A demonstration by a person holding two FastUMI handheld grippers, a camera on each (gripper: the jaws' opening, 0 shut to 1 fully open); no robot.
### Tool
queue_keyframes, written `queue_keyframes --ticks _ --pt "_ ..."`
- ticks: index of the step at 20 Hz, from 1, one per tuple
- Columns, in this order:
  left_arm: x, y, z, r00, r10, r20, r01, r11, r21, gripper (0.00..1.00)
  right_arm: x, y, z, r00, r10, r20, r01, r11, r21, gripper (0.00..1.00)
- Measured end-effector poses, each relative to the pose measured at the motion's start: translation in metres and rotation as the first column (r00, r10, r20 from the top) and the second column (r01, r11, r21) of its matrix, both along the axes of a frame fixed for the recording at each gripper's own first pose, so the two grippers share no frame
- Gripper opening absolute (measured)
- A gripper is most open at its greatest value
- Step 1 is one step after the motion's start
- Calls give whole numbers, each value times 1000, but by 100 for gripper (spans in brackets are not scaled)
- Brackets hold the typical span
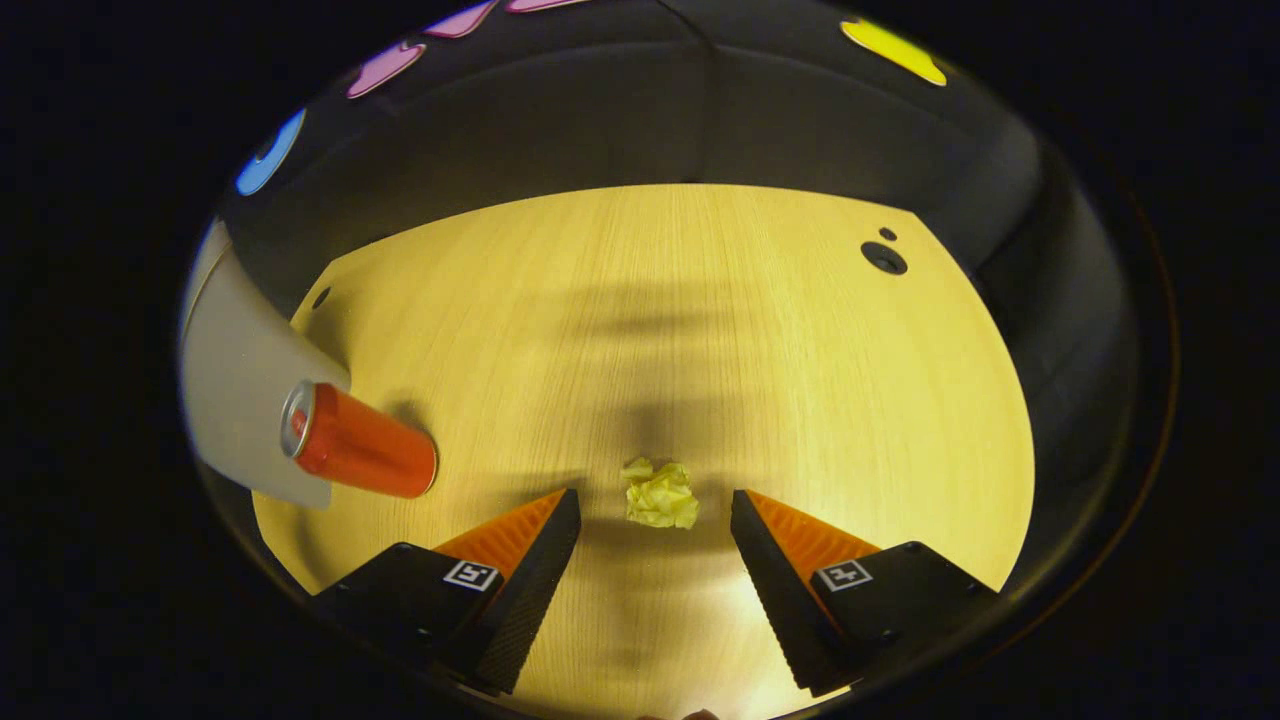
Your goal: Press the lid of the desktop garbage bin to open it, pick up the crumpled paper on the desktop and throw it into the bin, then pick up the pop can on the desktop and drop it into the bin, and finally close the garbage bin lid.
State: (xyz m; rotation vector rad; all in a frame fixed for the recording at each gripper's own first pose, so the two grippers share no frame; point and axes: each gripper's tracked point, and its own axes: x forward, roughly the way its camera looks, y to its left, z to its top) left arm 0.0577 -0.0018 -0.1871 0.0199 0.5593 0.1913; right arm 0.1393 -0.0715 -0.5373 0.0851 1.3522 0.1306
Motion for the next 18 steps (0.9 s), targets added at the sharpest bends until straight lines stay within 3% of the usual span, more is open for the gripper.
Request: queue_keyframes --ticks 4,8,11,12,13,14,18 --pt "6 -4 -3 1000 -14 -7 14 1000 3 95 0 -1 -11 999 -32 -20 32 999 7 99" --pt "10 -15 -8 1000 -26 -13 26 1000 -17 95 4 5 -15 1000 -10 -11 10 1000 27 84" --pt "10 -19 -11 999 -40 -13 40 999 -8 95 3 5 -13 1000 6 -13 -6 999 38 53" --pt "9 -20 -12 999 -42 -15 42 999 -8 95 2 4 -13 1000 12 -13 -11 999 34 63" --pt "8 -20 -12 999 -45 -15 45 999 -16 95 1 3 -11 1000 22 -11 -21 1000 19 31" --pt "8 -22 -13 999 -48 -14 47 999 -23 95 4 4 -7 1000 25 4 -25 1000 17 47" --pt "4 -22 -14 998 -60 -6 60 998 -29 95 27 6 36 995 42 95 -49 996 76 47"
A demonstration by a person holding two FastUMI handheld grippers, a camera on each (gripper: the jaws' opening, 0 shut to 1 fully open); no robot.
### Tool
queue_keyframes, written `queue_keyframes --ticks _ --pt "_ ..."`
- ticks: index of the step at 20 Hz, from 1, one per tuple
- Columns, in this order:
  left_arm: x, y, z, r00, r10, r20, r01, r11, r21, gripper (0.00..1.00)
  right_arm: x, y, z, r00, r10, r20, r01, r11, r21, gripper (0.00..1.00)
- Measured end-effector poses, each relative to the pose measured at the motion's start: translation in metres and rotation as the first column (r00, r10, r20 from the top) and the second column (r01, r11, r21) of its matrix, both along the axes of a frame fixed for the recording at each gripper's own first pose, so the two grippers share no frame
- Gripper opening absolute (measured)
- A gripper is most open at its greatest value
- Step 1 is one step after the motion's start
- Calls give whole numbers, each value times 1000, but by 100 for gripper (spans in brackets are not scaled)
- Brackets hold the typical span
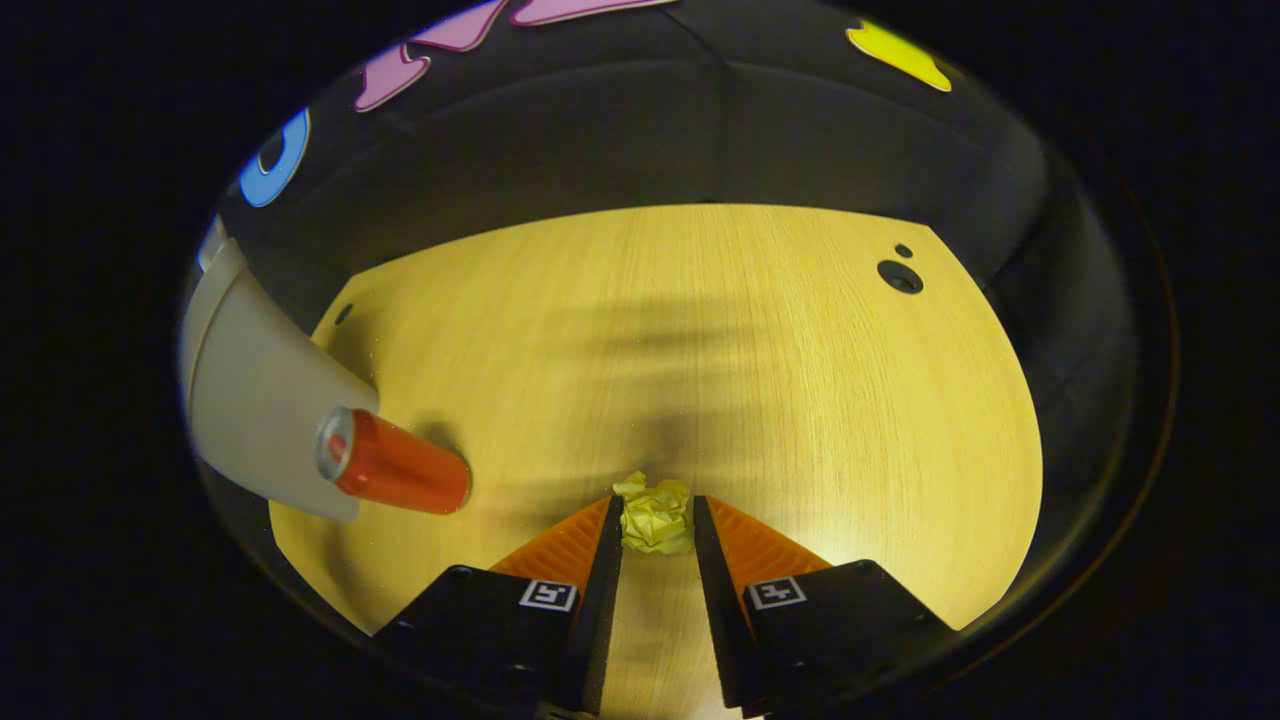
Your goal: Press the lid of the desktop garbage bin to open it, pick up the crumpled paper on the desktop and throw it into the bin, then pick up the pop can on the desktop and drop it into the bin, and finally close the garbage bin lid.
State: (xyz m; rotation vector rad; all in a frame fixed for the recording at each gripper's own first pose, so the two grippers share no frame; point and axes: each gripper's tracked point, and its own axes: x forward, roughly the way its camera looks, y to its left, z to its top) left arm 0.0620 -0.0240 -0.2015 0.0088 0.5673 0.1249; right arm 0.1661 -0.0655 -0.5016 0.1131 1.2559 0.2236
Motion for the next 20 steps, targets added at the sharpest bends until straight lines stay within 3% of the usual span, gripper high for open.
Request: queue_keyframes --ticks 5,9,13,20 --pt "-3 -5 -7 1000 -13 10 14 1000 -24 95 54 14 87 983 57 176 -82 987 137 47" --pt "-7 -9 -1 999 -16 33 18 997 -78 95 71 27 127 940 150 308 -217 956 196 46" --pt "-12 3 9 998 -11 62 14 999 -52 95 68 28 149 907 215 362 -334 891 306 46" --pt "-20 41 38 991 56 124 -53 998 -29 95 70 27 146 824 369 430 -522 790 323 46"
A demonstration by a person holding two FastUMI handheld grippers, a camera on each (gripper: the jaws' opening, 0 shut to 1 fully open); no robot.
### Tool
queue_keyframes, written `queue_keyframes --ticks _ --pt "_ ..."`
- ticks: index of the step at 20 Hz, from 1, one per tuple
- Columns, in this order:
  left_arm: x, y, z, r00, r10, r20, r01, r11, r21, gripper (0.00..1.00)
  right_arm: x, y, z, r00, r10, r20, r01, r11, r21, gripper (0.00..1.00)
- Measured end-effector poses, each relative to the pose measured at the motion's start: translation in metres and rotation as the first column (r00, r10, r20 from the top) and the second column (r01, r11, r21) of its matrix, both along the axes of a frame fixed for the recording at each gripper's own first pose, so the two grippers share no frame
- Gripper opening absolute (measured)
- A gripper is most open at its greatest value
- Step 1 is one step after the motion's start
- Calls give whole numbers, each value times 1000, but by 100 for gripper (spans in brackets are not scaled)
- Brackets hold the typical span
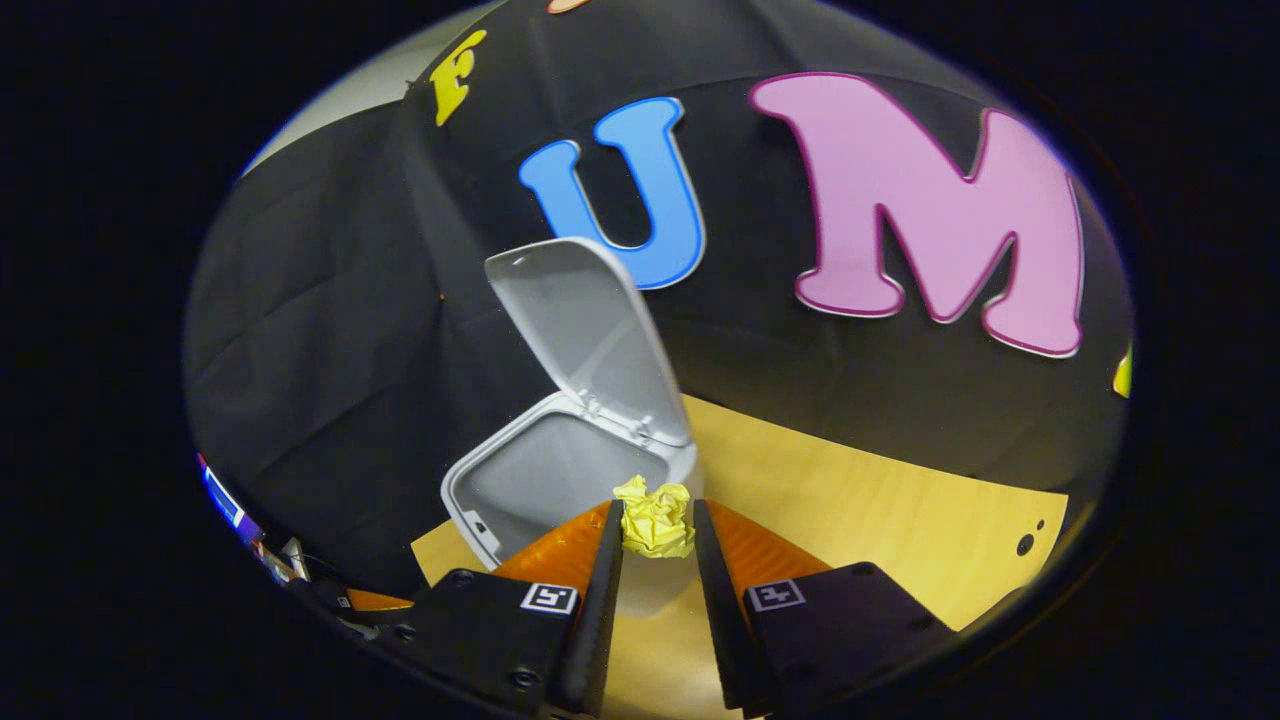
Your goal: Press the lid of the desktop garbage bin to open it, pick up the crumpled paper on the desktop and throw it into the bin, then pick up the pop can on the desktop and drop it into the bin, and finally close the garbage bin lid.
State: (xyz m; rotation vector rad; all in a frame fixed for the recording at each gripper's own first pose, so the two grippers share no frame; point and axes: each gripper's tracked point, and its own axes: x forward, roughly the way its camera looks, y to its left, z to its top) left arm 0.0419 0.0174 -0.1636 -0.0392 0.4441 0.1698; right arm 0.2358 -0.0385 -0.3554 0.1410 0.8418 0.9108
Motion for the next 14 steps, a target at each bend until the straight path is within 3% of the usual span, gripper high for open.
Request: queue_keyframes --ticks 4,5,7,10,14 --pt "-9 21 3 999 50 4 -50 999 15 95 3 -12 11 995 96 19 -96 995 -40 47" --pt "-11 24 4 998 59 7 -59 998 19 95 1 -10 9 994 109 20 -108 993 -45 53" --pt "-16 28 7 997 71 14 -71 997 22 95 -1 -2 -1 993 109 47 -106 992 -62 100" --pt "-18 27 10 997 78 31 -78 997 5 95 5 -6 8 993 80 86 -76 996 -52 97" --pt "-15 15 3 998 51 45 -50 999 -9 95 22 -42 33 993 -22 115 25 1000 -19 97"
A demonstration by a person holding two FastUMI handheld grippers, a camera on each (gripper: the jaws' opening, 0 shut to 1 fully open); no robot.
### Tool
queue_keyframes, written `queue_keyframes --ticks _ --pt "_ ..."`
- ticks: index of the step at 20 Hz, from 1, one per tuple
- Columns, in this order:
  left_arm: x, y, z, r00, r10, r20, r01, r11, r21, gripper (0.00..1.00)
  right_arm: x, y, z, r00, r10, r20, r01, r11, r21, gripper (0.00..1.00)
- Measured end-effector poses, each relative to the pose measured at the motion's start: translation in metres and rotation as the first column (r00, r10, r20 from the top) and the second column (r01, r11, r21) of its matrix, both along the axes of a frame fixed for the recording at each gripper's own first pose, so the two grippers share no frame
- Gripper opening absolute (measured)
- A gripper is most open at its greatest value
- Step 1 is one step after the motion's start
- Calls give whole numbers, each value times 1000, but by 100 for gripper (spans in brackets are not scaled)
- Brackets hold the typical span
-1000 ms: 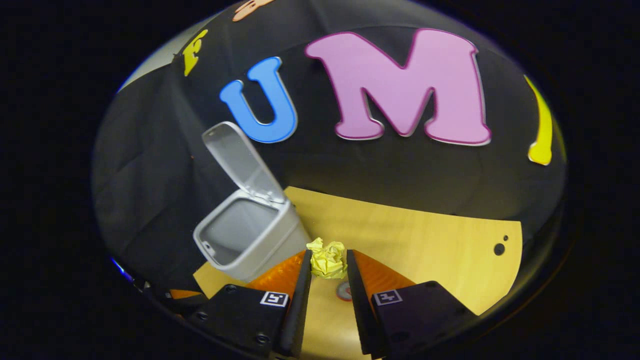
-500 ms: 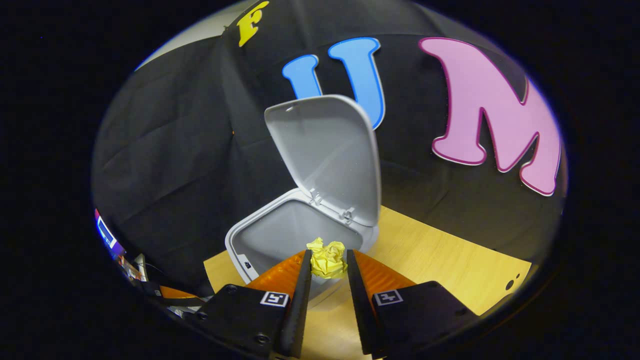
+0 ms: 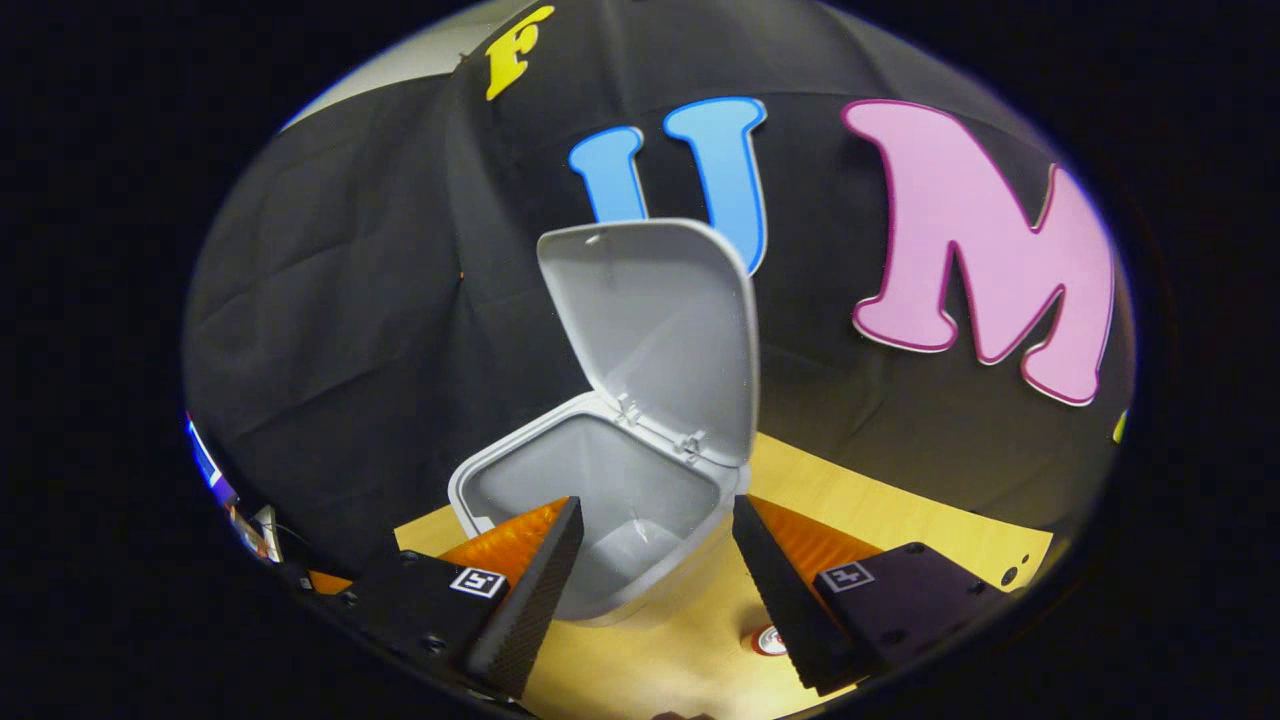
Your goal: Press the lid of the desktop garbage bin to open it, pick up the crumpled paper on the desktop and throw it into the bin, then pick up the pop can on the desktop and drop it into the bin, and finally close the garbage bin lid.
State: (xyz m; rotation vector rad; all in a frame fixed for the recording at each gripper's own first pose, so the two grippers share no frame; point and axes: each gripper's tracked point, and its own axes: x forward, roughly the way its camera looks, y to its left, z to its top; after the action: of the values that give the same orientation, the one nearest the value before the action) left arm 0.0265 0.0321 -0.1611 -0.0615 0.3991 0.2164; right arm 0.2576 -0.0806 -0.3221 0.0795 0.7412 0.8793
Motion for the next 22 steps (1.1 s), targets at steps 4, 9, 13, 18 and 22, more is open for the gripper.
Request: queue_keyframes --ticks 4,9,13,18,22 --pt "17 -25 -26 997 -76 1 76 997 -25 96 21 -64 14 988 -123 93 126 992 -28 97" --pt "51 -63 -90 986 -167 -26 165 984 -72 96 39 -156 18 939 -261 225 288 953 -93 97" --pt "77 -85 -158 965 -247 -84 243 969 -54 96 46 -225 11 878 -383 286 429 895 -120 99" --pt "115 -106 -224 944 -297 -146 284 953 -104 96 37 -289 -12 814 -463 351 544 819 -183 87" --pt "149 -115 -257 938 -308 -161 293 950 -111 97 22 -315 -31 804 -487 341 572 791 -219 99"
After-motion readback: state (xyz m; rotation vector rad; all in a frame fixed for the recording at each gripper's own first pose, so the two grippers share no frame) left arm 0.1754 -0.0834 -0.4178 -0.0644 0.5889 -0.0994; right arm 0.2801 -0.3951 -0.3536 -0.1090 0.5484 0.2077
